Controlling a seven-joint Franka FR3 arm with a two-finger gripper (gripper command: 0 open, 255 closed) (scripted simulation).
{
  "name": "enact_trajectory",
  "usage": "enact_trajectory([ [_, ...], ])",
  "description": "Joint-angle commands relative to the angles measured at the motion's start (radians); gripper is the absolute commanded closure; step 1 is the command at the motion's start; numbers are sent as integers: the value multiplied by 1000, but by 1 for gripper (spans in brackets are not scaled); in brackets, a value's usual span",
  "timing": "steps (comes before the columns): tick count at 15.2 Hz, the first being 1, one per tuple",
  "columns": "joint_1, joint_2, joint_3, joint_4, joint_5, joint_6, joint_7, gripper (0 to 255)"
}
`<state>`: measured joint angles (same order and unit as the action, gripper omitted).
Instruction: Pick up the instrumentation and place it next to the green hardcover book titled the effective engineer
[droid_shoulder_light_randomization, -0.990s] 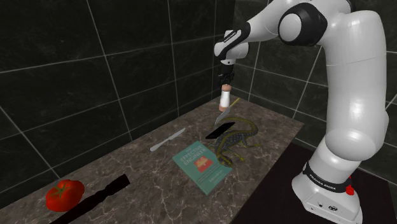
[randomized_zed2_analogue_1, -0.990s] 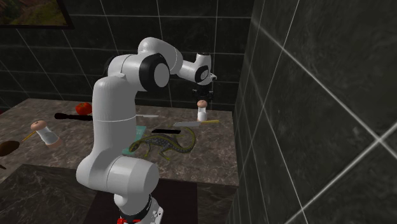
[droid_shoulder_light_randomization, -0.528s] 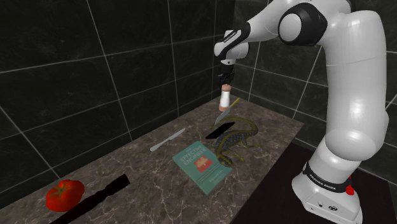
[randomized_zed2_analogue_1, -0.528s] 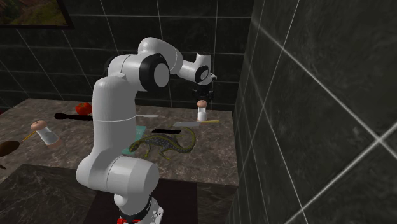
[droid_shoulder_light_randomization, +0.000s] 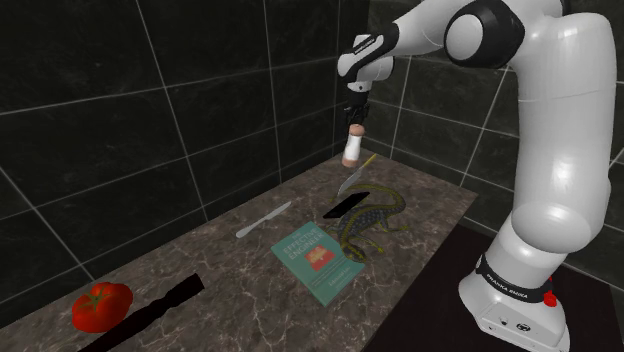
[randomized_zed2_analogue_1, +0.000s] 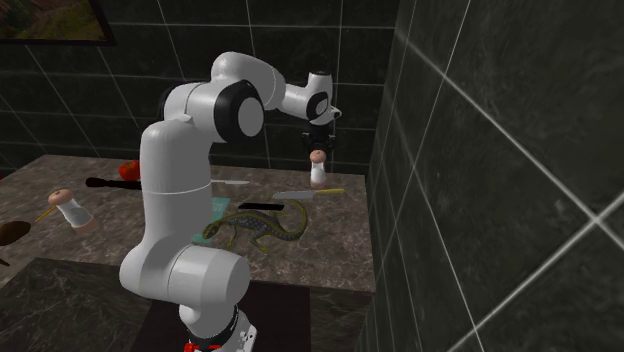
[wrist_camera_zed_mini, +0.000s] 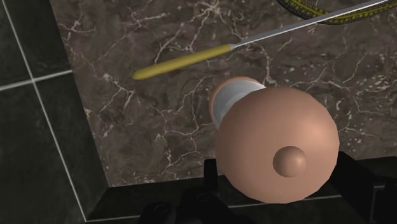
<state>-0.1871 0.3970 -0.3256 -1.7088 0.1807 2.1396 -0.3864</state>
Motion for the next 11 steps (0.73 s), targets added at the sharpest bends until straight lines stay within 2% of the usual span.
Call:
enact_trajectory([
  [1, 0, -8, -2, 14, -4, -22, 3, 255],
  [11, 3, -49, -11, 93, -25, -139, 19, 255],
])
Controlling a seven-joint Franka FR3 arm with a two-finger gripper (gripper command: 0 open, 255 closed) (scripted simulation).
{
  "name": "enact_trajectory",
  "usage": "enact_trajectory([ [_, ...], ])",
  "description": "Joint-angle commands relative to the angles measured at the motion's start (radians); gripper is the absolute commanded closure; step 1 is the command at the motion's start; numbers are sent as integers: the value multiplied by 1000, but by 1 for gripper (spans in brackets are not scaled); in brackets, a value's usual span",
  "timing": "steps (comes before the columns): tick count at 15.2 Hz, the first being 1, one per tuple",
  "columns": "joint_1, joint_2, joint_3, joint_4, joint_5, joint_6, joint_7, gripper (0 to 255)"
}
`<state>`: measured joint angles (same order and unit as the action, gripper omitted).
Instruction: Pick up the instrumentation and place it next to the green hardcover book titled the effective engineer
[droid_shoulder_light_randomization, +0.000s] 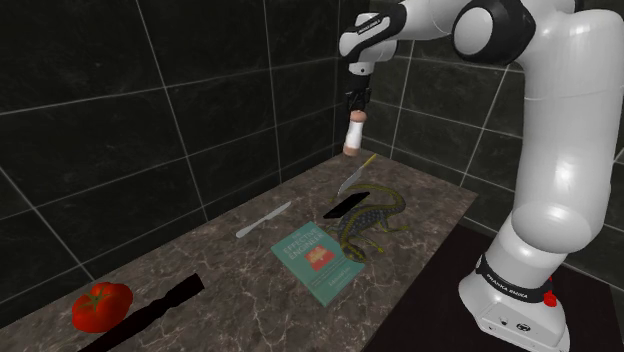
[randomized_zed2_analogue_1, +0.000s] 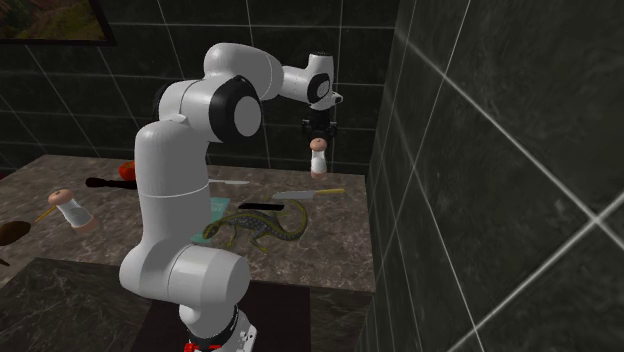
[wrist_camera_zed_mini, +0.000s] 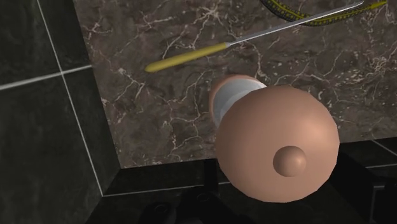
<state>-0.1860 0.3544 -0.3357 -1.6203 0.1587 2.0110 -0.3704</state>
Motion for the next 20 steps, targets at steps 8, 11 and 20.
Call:
enact_trajectory([
  [8, 0, -24, -5, 88, -13, -110, 12, 255],
  [11, -2, -26, -6, 125, -15, -149, 15, 255],
  [20, -12, -20, -9, 255, -15, -273, 21, 255],
])
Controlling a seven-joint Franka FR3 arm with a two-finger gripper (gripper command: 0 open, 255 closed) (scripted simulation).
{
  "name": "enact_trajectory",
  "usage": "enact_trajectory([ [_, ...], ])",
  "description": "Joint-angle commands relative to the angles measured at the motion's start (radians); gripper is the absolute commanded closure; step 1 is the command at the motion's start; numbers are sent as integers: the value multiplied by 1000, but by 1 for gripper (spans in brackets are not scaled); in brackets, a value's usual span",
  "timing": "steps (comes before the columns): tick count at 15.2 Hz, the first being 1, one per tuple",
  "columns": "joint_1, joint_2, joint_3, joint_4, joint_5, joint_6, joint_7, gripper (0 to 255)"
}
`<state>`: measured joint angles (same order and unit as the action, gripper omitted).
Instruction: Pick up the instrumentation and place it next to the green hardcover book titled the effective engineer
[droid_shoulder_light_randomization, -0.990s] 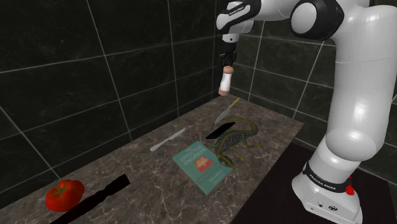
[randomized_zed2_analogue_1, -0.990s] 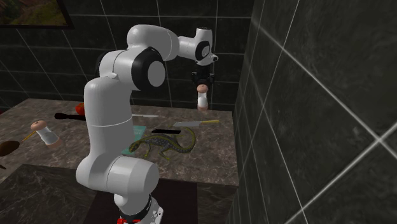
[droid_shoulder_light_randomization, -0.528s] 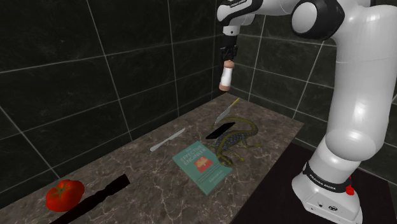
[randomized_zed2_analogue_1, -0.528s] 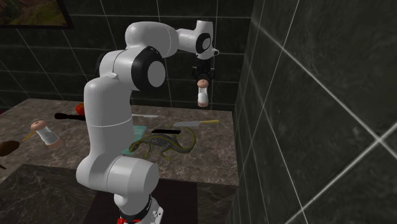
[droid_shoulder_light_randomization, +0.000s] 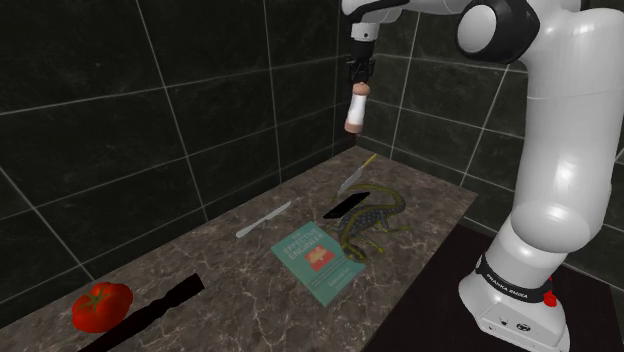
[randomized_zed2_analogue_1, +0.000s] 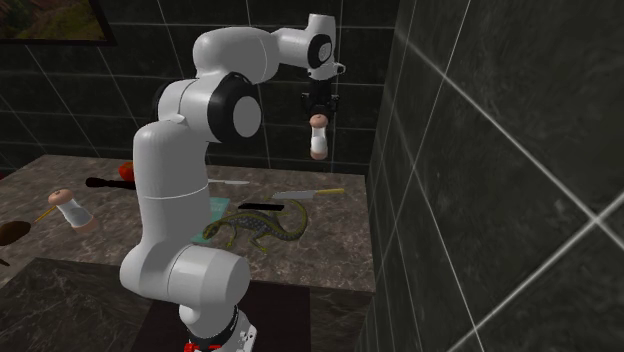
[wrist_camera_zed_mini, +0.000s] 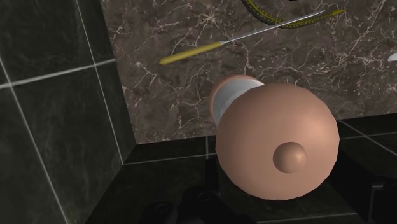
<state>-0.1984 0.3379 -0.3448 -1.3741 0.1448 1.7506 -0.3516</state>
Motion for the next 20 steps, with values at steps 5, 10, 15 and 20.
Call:
enact_trajectory([
  [5, -8, 11, -1, 97, 3, -87, 4, 255],
  [10, -22, 36, -2, 203, 11, -168, 6, 255],
  [15, 63, -149, 8, -44, -56, -94, 75, 255],
  [20, 133, -344, 48, -282, -126, -38, 180, 255],
])
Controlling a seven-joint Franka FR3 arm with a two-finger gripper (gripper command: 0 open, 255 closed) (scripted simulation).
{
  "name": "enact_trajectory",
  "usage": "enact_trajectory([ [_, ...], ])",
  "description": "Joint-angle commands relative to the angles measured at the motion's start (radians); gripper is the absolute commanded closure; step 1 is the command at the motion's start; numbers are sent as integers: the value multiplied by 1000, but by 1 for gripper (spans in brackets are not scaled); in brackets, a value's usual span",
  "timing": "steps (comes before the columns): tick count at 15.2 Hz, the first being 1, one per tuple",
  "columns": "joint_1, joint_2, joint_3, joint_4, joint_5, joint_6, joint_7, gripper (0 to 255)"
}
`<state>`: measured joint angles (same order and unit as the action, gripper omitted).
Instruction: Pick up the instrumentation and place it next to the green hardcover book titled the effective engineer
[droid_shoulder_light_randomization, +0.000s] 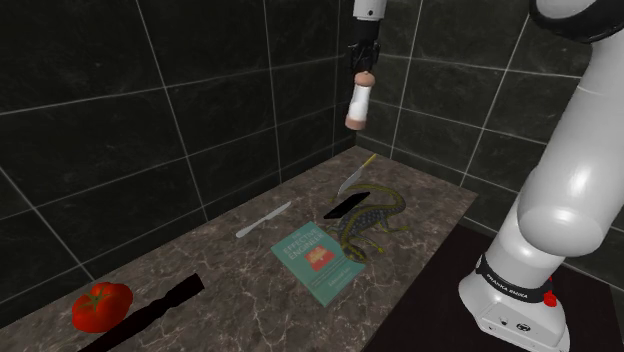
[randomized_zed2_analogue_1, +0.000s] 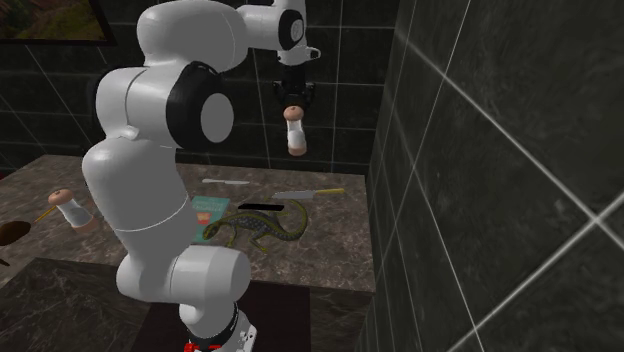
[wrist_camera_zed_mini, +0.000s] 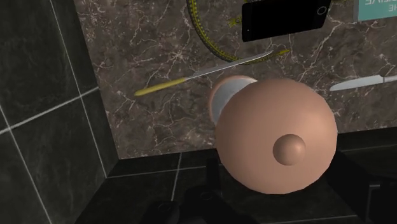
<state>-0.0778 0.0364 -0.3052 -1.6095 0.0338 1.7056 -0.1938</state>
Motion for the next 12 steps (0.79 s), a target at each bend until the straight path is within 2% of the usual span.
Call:
enact_trajectory([
  [1, 23, -77, 19, -87, -26, 14, 45, 255],
  [6, 64, -238, 82, -261, -66, 33, 156, 255],
  [12, 101, -403, 170, -423, -79, 30, 287, 255],
])
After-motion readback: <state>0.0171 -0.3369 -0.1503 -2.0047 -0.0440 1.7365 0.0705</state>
